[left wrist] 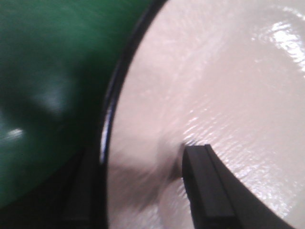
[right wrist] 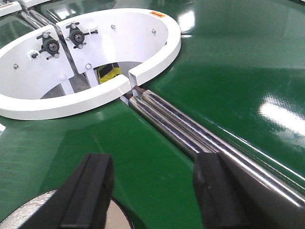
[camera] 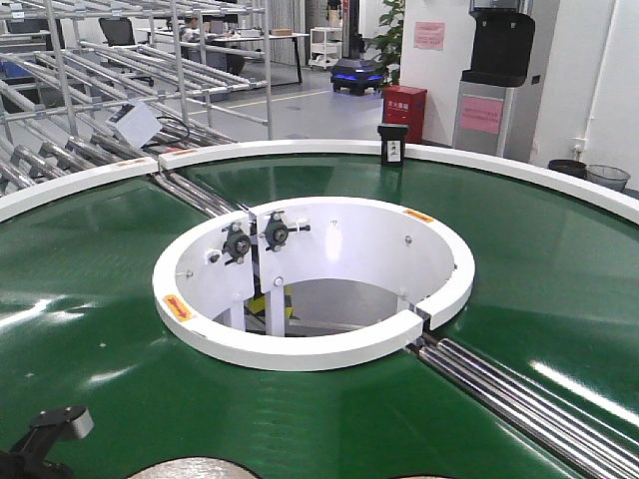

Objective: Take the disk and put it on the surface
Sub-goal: 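Close the left gripper on the rim of the nearer cream plate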

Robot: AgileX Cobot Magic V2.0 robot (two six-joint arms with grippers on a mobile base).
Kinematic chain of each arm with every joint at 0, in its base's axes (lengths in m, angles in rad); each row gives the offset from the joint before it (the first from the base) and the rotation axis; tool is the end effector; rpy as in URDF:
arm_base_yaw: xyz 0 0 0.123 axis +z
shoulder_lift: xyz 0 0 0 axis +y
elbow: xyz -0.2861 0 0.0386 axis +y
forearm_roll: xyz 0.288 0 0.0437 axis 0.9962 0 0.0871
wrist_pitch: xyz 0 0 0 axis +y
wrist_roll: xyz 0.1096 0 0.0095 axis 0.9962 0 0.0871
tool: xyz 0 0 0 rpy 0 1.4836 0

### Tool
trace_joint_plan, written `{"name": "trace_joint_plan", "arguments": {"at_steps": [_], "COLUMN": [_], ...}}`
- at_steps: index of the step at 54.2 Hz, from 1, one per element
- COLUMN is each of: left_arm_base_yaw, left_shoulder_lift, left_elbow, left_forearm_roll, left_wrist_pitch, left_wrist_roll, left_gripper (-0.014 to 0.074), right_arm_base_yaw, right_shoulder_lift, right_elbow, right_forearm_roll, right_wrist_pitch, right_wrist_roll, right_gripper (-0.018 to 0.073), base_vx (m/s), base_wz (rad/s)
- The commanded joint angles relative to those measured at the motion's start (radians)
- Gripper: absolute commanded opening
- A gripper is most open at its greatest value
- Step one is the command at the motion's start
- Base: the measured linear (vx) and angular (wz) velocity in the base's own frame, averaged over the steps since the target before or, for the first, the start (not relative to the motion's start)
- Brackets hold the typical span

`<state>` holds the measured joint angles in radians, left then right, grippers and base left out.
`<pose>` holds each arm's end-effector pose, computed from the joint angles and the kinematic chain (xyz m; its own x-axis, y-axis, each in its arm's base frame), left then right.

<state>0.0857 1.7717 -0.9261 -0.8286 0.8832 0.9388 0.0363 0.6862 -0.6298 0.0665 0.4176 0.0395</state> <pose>0.3339 -0.0342 0.1194 -0.9343 0.1898 -0.3017 0.3233 0.8073 -0.4936 0.1947 0.0100 0.3201 -0.3805 0.0863 -0.9208 -0.0233 0.9944 0.1029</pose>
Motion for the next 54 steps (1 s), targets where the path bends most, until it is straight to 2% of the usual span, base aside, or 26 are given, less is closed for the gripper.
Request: {"name": "trace_joint_plan", "arguments": {"at_steps": [1,9,18,23,35,39,44,49,54], "left_arm_base_yaw": [-0.004,-0.004,-0.004,-0.004,0.022,0.050,0.097,0.136,0.156], "left_shoulder_lift": [-0.028,-0.028,-0.028,-0.028,-0.032,-0.045,-0.075,-0.126,-0.186], "left_elbow": [-0.028,-0.028,-0.028,-0.028,-0.028,-0.028,-0.028,-0.028,-0.028], "left_forearm_roll": [-0.111,-0.126,-0.132,-0.166,-0.286,-0.328,-0.389,-0.458,-0.534], "left_wrist_pitch": [0.103,0.201,0.231,0.232,0.253,0.255,0.265,0.282,0.289], "left_wrist_roll": [0.068,0.075,0.074,0.024,-0.083,-0.117,-0.145,-0.145,-0.145], "left_gripper": [0.0449,0.0340,0.0113,-0.0013,-0.0008,-0.0007,-0.0006,-0.0004,-0.0002], "right_arm_base_yaw": [-0.004,-0.004,-0.004,-0.004,-0.009,-0.034,-0.111,-0.205,-0.287], "right_shoulder_lift": [0.003,0.003,0.003,0.016,0.196,0.256,0.332,0.389,0.447], "right_elbow": [-0.031,-0.031,-0.031,-0.032,-0.185,-0.234,-0.285,-0.289,-0.267], "right_forearm_roll": [0.004,-0.014,0.035,0.040,0.029,0.029,0.034,0.088,0.235], "right_wrist_pitch": [-0.080,-0.078,-0.023,0.044,0.333,0.368,0.394,0.399,0.429], "right_wrist_roll": [-0.002,-0.003,0.004,0.005,0.078,0.124,0.143,0.080,-0.060], "right_gripper": [0.0451,0.0451,0.0449,0.0449,0.0451,0.0451,0.0451,0.0451,0.0451], "base_vx": [0.00,0.00,0.00,0.00,0.00,0.00,0.00,0.00,0.00], "base_wz": [0.00,0.00,0.00,0.00,0.00,0.00,0.00,0.00,0.00]}}
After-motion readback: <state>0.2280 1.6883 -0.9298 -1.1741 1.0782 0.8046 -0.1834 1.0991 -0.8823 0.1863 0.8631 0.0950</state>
